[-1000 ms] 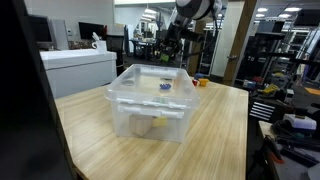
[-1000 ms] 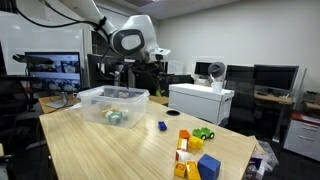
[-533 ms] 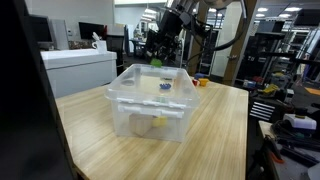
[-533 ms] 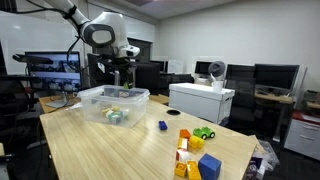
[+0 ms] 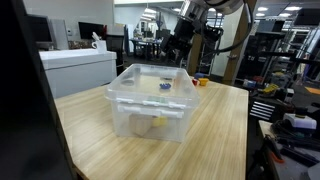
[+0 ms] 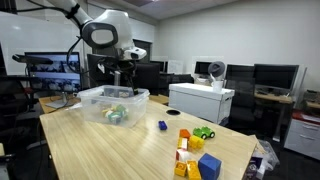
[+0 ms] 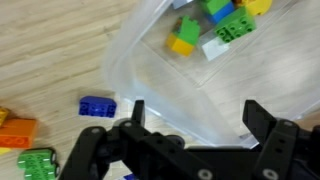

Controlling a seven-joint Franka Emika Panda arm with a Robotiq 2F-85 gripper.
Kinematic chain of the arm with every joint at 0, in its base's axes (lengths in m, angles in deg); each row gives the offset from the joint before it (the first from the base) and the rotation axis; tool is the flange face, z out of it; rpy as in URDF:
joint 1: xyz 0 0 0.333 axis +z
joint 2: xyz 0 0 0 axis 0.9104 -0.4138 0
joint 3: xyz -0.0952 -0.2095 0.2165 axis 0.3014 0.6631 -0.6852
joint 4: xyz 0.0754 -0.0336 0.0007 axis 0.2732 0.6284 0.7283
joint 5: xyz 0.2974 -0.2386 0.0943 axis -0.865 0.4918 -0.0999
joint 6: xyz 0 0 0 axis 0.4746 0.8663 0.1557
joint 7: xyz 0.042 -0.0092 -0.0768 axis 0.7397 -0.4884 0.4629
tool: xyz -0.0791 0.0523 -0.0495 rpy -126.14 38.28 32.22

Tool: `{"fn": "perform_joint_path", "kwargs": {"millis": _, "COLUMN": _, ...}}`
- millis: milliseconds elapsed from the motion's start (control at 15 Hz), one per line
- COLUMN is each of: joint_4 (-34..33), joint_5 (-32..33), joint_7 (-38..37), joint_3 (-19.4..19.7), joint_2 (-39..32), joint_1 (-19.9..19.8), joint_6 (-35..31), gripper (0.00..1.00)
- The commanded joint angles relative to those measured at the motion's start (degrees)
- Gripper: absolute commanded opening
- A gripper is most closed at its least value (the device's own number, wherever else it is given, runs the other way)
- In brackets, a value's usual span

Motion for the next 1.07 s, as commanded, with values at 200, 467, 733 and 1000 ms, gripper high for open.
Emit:
{"fn": "perform_joint_path", "kwargs": {"millis": 200, "joint_4": -2.18, "joint_5": 2.39, "joint_7": -3.4, "joint_3": 7.58, "joint_2": -3.55, "joint_1": -7.72, "joint_6": -1.1, "gripper": 1.0}}
{"fn": "perform_joint_path", "kwargs": {"millis": 467, "joint_4": -4.75, "joint_5": 4.87, "joint_7": -6.95, "joint_3": 10.88, "joint_2": -9.5, "joint_1": -10.94, "joint_6": -3.17, "gripper": 1.0}}
{"fn": "perform_joint_path", "kwargs": {"millis": 733, "joint_4": -9.98, "joint_5": 4.59, "joint_7": -9.15, "joint_3": 11.51, "joint_2": -17.53, "joint_1": -11.81, "joint_6": -7.08, "gripper": 1.0}}
{"fn": "perform_joint_path", "kwargs": {"millis": 1000, "joint_4": -16.29, "joint_5": 5.35, "joint_7": -13.84, "joint_3": 11.84, "joint_2": -25.09, "joint_1": -10.96, "joint_6": -7.77, "gripper": 1.0}}
